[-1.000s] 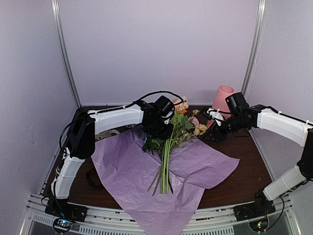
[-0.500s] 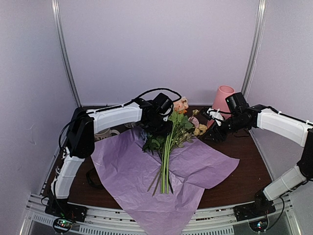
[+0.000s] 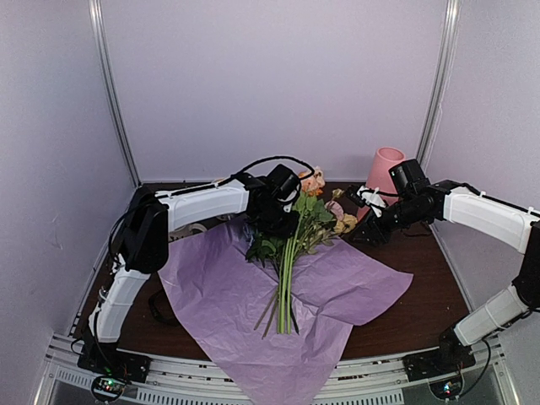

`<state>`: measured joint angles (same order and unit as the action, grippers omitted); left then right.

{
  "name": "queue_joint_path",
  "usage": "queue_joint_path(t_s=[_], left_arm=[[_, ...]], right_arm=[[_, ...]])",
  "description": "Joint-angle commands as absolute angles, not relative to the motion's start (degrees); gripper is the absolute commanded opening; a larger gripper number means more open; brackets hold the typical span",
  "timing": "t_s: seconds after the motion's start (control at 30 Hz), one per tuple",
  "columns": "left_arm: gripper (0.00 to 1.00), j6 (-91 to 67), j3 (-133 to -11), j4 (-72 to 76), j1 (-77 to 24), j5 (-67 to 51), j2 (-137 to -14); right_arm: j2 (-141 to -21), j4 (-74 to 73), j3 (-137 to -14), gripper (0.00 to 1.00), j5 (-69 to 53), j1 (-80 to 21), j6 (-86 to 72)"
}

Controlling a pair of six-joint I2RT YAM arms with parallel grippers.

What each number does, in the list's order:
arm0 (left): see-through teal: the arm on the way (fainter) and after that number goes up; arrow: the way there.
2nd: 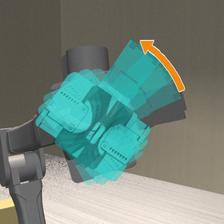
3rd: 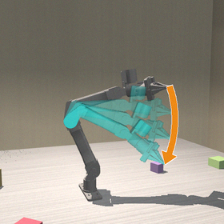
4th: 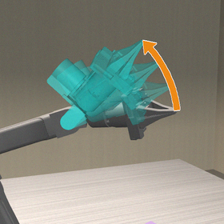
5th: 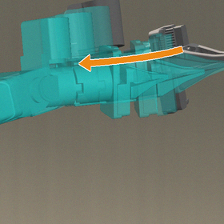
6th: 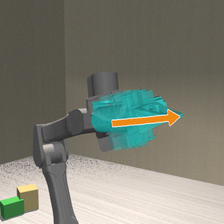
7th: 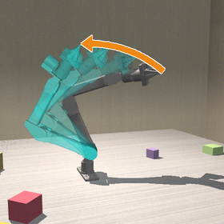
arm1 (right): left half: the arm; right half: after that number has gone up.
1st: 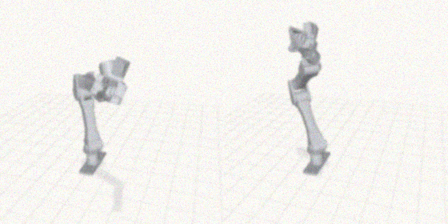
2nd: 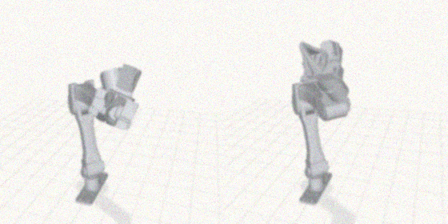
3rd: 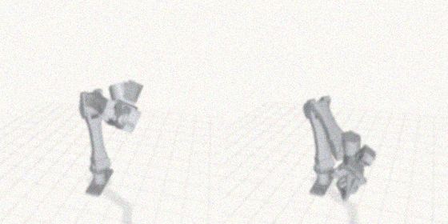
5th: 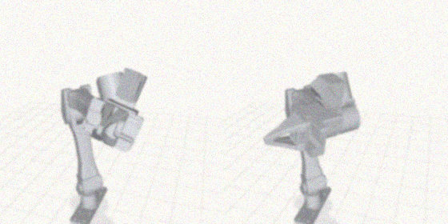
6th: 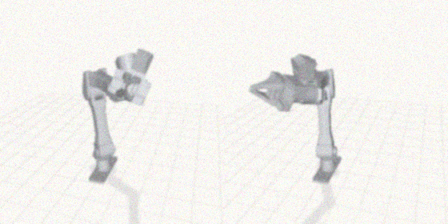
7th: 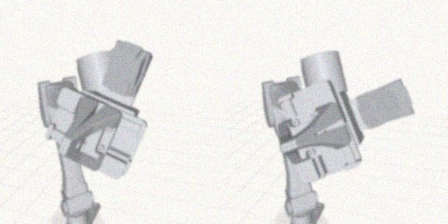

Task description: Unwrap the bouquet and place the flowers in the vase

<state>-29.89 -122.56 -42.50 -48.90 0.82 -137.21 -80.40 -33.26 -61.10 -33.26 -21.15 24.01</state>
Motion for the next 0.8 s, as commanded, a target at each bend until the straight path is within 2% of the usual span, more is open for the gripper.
queue_joint_path(t_s=[0.0, 0.1, 0.27, 0.47, 0.6, 0.77], left_arm=[[0.27, -30.6, -124.58, -41.63, -48.52, -1.25, -139.25], [0.27, -30.65, -124.63, -41.52, -48.52, -1.41, -139.32], [0.16, -30.29, -123.8, -41.63, -48.52, -0.32, -137.6], [0.03, -28.84, -118.77, -41.39, -48.53, 3.25, -127.54], [0.0, -28.06, -113.63, -37.92, -48.55, 3.42, -119.37], [0.0, -28.06, -111.71, -36.86, -48.52, 2.8, -114.8]], right_arm=[[-80.25, -33.57, -60.91, 0.55, -33.93, -21.36, 24.35], [-80.15, -33.66, -60.92, 0.55, -33.8, -21.36, 24.43], [-79.98, -33.66, -60.9, 0.55, -33.67, -21.36, 24.43], [-79.99, -33.59, -60.77, 0.55, -33.58, -21.36, 24.36], [-80.47, -33.49, -60.98, 0.55, -33.74, -21.36, 24.19], [-80.92, -33.57, -61.14, 0.55, -33.92, -21.36, 23.99]])
